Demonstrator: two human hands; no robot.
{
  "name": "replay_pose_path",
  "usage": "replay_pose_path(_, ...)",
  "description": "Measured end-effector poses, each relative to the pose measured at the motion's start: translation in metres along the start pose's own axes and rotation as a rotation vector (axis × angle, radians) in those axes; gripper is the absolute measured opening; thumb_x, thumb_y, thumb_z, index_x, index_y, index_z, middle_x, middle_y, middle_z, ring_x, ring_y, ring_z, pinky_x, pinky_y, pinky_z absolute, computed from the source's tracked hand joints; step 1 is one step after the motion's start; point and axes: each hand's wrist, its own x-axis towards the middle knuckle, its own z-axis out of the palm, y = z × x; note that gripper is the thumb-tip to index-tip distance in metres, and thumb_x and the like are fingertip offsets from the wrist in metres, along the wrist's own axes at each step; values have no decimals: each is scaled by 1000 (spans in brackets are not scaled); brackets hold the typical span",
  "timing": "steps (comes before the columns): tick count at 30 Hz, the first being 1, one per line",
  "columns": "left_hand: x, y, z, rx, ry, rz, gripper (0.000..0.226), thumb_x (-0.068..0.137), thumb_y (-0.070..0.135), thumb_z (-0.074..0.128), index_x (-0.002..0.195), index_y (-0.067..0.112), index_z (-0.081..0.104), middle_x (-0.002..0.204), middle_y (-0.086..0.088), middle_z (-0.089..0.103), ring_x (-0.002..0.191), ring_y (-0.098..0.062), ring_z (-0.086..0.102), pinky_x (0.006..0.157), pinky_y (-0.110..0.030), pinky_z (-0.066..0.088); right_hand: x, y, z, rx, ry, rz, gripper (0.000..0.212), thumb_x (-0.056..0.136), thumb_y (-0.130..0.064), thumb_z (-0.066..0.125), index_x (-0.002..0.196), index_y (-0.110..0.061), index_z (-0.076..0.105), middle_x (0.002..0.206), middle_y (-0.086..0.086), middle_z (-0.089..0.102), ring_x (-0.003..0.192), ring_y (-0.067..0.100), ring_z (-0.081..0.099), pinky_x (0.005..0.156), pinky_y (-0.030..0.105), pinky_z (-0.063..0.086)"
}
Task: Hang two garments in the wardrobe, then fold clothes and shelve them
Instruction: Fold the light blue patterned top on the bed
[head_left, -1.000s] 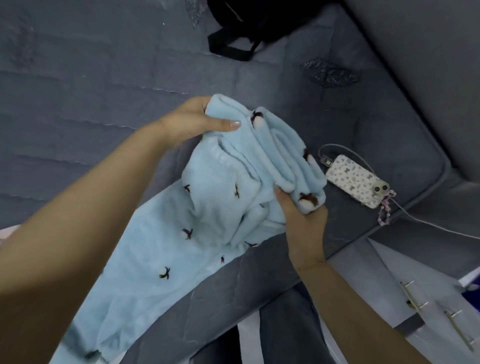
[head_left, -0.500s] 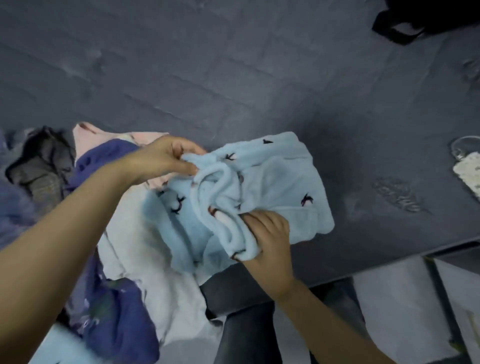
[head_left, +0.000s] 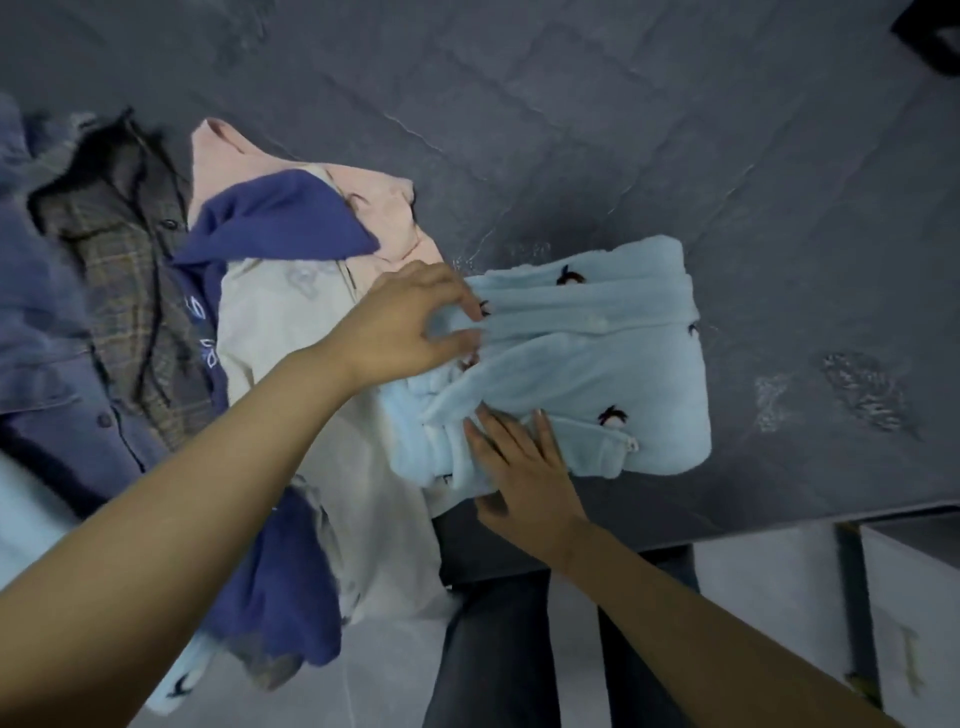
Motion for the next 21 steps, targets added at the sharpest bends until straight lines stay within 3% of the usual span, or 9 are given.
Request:
replay_pose_path(2, -2, 8, 15, 51, -89, 27, 51, 81, 58, 63, 119, 24, 64, 119, 4, 61, 112, -19, 54, 98, -43, 41, -2, 3, -12, 235, 99, -24, 47, 81, -14, 66, 127, -7, 60, 142, 9, 50, 132, 18, 44, 121, 47, 14)
replay_pose_path(4, -5, 9, 29, 14, -125, -26, 55, 81, 53, 69, 126, 23, 57, 116, 3, 61, 107, -18, 54, 95, -42, 44, -9, 14, -31, 365, 249, -44, 24, 85, -3, 61, 108, -3, 68, 123, 13, 61, 117, 18, 52, 107, 43, 41)
replay_pose_path(5, -7, 8, 34, -23, -102, -57, 56, 81, 50, 71, 127, 23, 54, 112, 3, 61, 103, -17, 55, 93, -42, 45, -12, 21, -43, 369, 324, -49, 21, 86, -4, 58, 104, -2, 69, 118, 14, 62, 114, 19, 52, 101, 41, 44)
replay_pose_path(7, -9, 7, 42, -69, -23, -89, 59, 80, 47, 73, 129, 22, 50, 105, 5, 57, 98, -15, 54, 89, -41, 46, -12, 42, -66, 263, 457, -24, 22, 88, -7, 55, 105, -4, 70, 120, 13, 60, 118, 21, 50, 106, 43, 38)
replay_pose_path(9, -8, 6, 50, -75, 46, -100, 66, 79, 45, 75, 134, 24, 46, 109, 5, 51, 101, -14, 50, 89, -39, 45, -5, 63, -85, 133, 496, 34, 28, 90, -14, 58, 117, -8, 67, 135, 11, 53, 129, 26, 45, 114, 50, 27)
replay_pose_path(12, -3, 3, 55, 52, 70, -174, 73, 75, 53, 74, 137, 29, 45, 127, 0, 40, 118, -18, 36, 95, -37, 31, 11, 89, -93, -12, 370, 55, 48, 93, -35, 57, 138, -17, 54, 153, 12, 35, 144, 31, 27, 116, 60, 14)
replay_pose_path(15, 5, -1, 52, 165, -41, -243, 76, 75, 64, 67, 139, 34, 40, 133, 5, 39, 128, -17, 31, 97, -38, 22, 22, 106, -82, -128, 238, 51, 62, 93, -49, 52, 149, -26, 37, 160, 9, 21, 149, 30, 14, 116, 64, 4)
replay_pose_path(19, 14, -2, 45, 11, -64, -312, 57, 81, 79, 41, 123, 43, 53, 122, 14, 48, 122, -10, 36, 99, -36, 17, 26, 114, -64, -220, 252, 81, 63, 91, -51, 56, 148, -28, 40, 161, 10, 16, 149, 32, 10, 115, 64, 0)
replay_pose_path(21, 18, 0, 44, 118, -12, -235, 48, 86, 70, 46, 117, 37, 59, 117, 11, 55, 118, -13, 43, 99, -36, 19, 27, 113, -60, -238, 266, 114, 61, 90, -55, 49, 146, -31, 42, 162, 11, 12, 149, 33, 7, 113, 66, -3)
